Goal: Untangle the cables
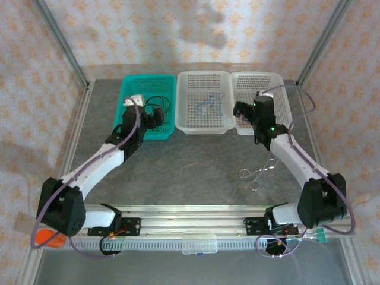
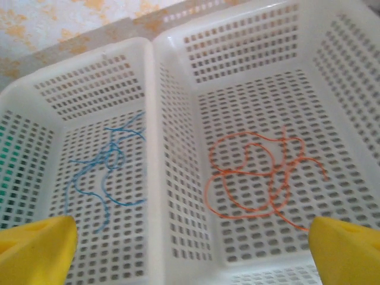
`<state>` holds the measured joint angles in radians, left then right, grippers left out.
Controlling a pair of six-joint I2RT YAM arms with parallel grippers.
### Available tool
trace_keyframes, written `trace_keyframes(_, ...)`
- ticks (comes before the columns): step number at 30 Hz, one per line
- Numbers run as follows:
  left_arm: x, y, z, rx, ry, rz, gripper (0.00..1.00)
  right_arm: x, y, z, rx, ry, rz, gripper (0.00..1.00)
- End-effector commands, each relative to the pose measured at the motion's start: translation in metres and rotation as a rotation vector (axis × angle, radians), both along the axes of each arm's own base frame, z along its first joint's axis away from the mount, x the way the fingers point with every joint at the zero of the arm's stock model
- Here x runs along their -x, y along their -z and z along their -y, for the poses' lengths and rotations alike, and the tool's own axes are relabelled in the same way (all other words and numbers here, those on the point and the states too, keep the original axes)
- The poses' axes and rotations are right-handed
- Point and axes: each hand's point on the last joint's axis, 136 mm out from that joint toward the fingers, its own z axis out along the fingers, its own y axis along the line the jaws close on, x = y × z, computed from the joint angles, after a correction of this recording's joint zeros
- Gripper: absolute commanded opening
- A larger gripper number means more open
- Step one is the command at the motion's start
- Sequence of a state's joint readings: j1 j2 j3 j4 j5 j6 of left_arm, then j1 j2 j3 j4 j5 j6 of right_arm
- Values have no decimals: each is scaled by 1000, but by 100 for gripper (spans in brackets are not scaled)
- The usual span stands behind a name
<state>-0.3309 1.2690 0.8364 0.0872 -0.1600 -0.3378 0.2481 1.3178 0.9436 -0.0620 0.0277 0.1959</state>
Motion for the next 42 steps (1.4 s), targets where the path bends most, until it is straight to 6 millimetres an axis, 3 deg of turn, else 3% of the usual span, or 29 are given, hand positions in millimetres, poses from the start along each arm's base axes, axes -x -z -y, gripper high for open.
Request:
trace_keyframes(1, 24, -33, -56, -40, -260, 207, 99, 5, -28, 24, -14, 136, 196, 100)
trace_keyframes(6, 63, -28, -92, -142, -386, 331, 99, 22, -4, 42, -1, 207, 270, 93)
trace_keyframes(9, 78, -15, -104, -248, -409, 365, 100, 29, 11, 52, 14, 253, 279, 94)
trace_keyframes(10, 82, -11, -107, -273, -414, 380, 99, 31, 15, 53, 32, 244, 289, 98)
trace_keyframes(16, 80, 21, -123, -304, -405, 306, 100, 44, 39, 64, 91, 229, 337, 100)
trace_keyframes(20, 90, 36, -138, -301, -442, 320, 99, 49, 34, 73, 103, 231, 399, 100)
trace_keyframes(24, 95, 47, -142, -282, -427, 355, 100, 49, 37, 78, 98, 221, 424, 100)
trace_keyframes(27, 92, 55, -142, -275, -413, 357, 99, 49, 29, 74, 130, 171, 473, 100)
trace_keyframes(33, 77, 51, -135, -230, -349, 429, 100, 41, 27, 81, 131, 161, 479, 100)
trace_keyframes(36, 70, 60, -127, -243, -292, 418, 100, 37, 41, 81, 152, 149, 387, 100)
trace_keyframes(42, 69, 64, -123, -250, -265, 427, 100, 61, 61, 88, 121, 162, 411, 100)
